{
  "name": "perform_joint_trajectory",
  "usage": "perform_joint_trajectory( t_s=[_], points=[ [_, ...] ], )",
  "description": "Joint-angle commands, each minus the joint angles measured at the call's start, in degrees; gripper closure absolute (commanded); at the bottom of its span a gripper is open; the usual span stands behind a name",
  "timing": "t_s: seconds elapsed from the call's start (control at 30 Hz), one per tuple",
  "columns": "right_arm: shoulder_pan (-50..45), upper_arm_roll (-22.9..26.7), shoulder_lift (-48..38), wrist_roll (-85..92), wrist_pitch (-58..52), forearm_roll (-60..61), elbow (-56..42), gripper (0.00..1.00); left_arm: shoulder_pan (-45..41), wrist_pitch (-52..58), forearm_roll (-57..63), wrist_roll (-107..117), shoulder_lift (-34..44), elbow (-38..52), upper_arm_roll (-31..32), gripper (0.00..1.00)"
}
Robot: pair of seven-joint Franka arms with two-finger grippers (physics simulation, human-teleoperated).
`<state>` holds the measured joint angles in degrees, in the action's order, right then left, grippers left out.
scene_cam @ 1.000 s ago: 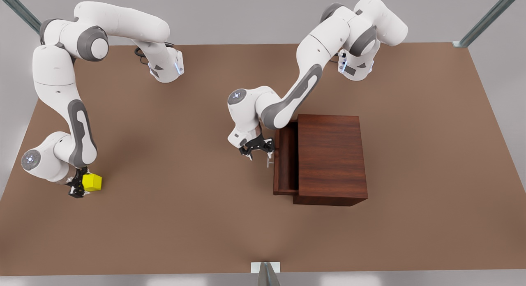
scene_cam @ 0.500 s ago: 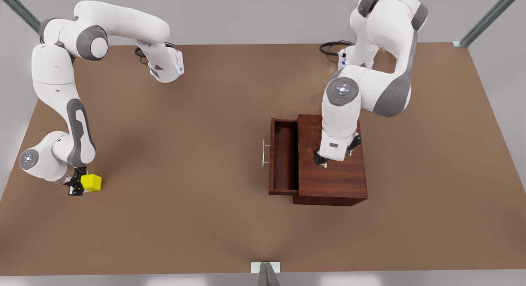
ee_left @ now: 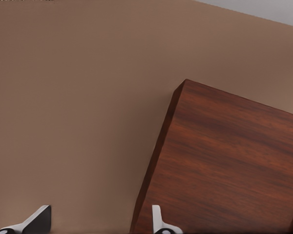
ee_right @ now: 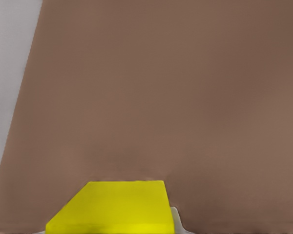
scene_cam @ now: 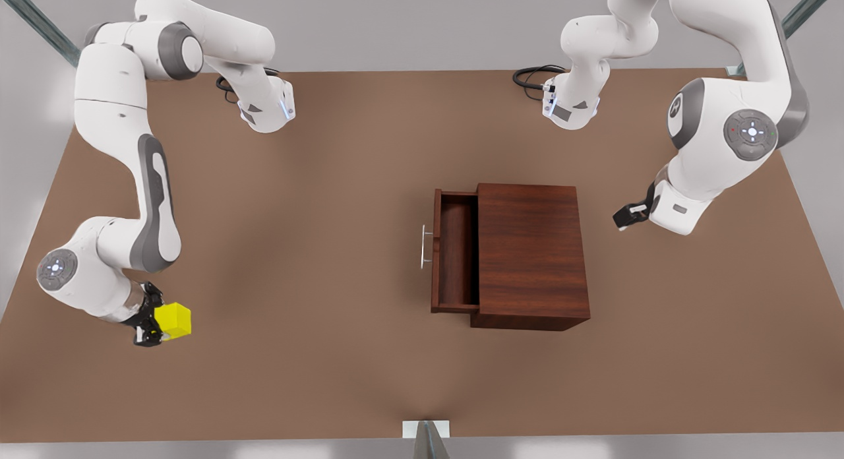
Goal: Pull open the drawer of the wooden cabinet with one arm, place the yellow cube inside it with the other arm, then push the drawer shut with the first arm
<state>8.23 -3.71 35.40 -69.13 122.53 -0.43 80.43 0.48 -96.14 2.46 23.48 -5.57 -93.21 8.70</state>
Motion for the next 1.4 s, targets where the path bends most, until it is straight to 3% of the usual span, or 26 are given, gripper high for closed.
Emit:
perform_joint_trajectory(
  t_s=[0.0,0.07,0.27,0.43,0.73,1.1,1.37],
  points=[
    [-2.51,-0.15,0.02,-22.97,-13.28,-0.27,-3.26,0.38,1.02,-0.27,-0.18,-22.87,-0.05,-0.04,0.00,0.00],
    [-5.41,-0.51,0.19,-27.98,-18.64,-0.53,-7.13,0.38,1.02,-0.18,-0.09,-22.87,0.03,-0.04,-0.18,0.00],
    [-18.24,-0.51,0.02,-45.91,-21.45,3.42,-8.63,0.39,1.02,-0.36,0.17,-22.78,-0.05,-0.22,-0.18,0.00],
    [-26.24,-0.24,-0.60,-61.29,-21.54,8.08,-9.24,0.39,0.40,-0.36,0.35,-21.64,-0.05,0.04,0.00,0.00],
    [-36.70,-0.33,4.50,-82.83,-19.17,7.81,-21.10,0.39,0.40,-0.36,0.35,-21.55,-0.05,-0.13,0.09,0.00],
    [-48.83,1.34,13.99,-93.64,-14.34,7.73,-30.33,0.40,0.40,-0.36,0.44,-21.55,0.03,-0.22,0.09,0.00],
    [-51.38,1.69,16.89,-95.40,-12.32,7.73,-32.36,0.40,0.40,-0.27,0.44,-20.85,0.03,-0.22,0.09,0.00]
  ],
)
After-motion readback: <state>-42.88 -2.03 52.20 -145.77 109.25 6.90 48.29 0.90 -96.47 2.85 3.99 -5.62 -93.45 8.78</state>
